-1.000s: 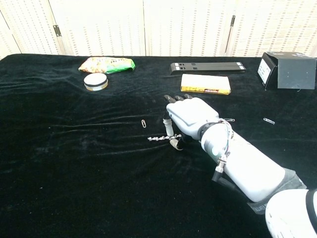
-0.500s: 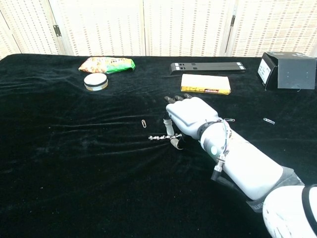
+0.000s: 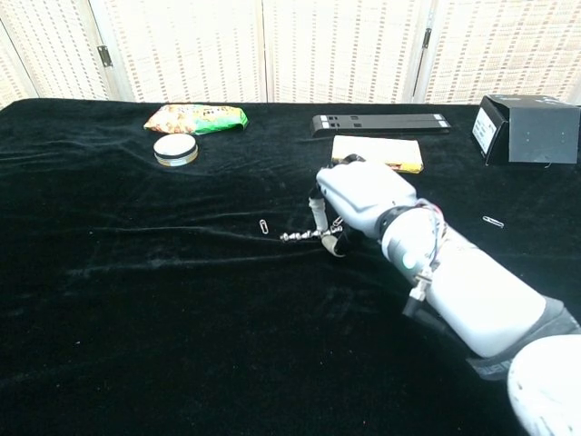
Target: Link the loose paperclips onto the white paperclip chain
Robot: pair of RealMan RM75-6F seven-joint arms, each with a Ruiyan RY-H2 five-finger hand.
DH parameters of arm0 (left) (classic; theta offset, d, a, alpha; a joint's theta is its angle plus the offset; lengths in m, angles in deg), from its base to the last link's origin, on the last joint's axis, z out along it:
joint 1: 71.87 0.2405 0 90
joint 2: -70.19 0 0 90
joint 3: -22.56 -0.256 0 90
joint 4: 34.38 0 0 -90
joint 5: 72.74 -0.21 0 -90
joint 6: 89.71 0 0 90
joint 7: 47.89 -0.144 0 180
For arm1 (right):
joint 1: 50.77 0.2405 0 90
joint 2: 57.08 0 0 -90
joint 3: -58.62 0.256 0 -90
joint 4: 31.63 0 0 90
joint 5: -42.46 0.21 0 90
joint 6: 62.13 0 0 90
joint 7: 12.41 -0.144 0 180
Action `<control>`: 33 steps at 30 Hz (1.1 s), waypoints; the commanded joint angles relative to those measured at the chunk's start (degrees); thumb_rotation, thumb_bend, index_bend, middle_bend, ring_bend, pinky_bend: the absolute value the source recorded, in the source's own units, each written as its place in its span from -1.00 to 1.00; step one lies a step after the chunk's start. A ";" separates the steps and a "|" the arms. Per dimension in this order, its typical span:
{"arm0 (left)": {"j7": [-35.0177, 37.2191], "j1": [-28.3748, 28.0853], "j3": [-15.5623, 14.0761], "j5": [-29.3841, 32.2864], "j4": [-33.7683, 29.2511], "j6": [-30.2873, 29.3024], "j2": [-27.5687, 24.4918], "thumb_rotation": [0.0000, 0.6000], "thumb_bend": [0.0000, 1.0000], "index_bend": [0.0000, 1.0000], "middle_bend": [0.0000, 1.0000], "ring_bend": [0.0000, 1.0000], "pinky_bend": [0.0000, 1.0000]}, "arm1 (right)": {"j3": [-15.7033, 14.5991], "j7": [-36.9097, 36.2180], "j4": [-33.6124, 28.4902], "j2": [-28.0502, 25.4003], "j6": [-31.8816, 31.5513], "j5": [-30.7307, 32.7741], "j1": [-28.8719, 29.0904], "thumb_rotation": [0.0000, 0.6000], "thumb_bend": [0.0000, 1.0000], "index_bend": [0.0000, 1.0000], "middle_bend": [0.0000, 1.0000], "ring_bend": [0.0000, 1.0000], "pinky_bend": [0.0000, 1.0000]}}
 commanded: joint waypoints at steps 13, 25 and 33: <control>-2.60 -0.17 0.06 -0.05 -1.33 -0.22 0.12 1.00 -0.27 -0.86 -0.54 -0.83 -1.00 | 0.85 1.27 -6.86 -8.97 -4.00 0.42 -2.76 1.00 -0.09 0.77 -0.56 -0.81 -1.00; -4.56 -0.44 0.34 0.37 -2.97 -0.13 -0.08 1.00 -0.27 -0.85 -0.54 -0.83 -1.00 | -0.12 12.04 -10.35 -18.14 -4.52 7.15 -3.66 1.00 -0.08 0.77 -0.58 -0.82 -1.00; -4.80 -0.84 0.59 0.84 -3.15 0.71 -0.29 1.00 -0.27 -0.86 -0.54 -0.82 -1.00 | -0.46 13.51 -6.70 -15.67 -0.86 10.01 -0.41 1.00 -0.08 0.77 -0.58 -0.81 -1.00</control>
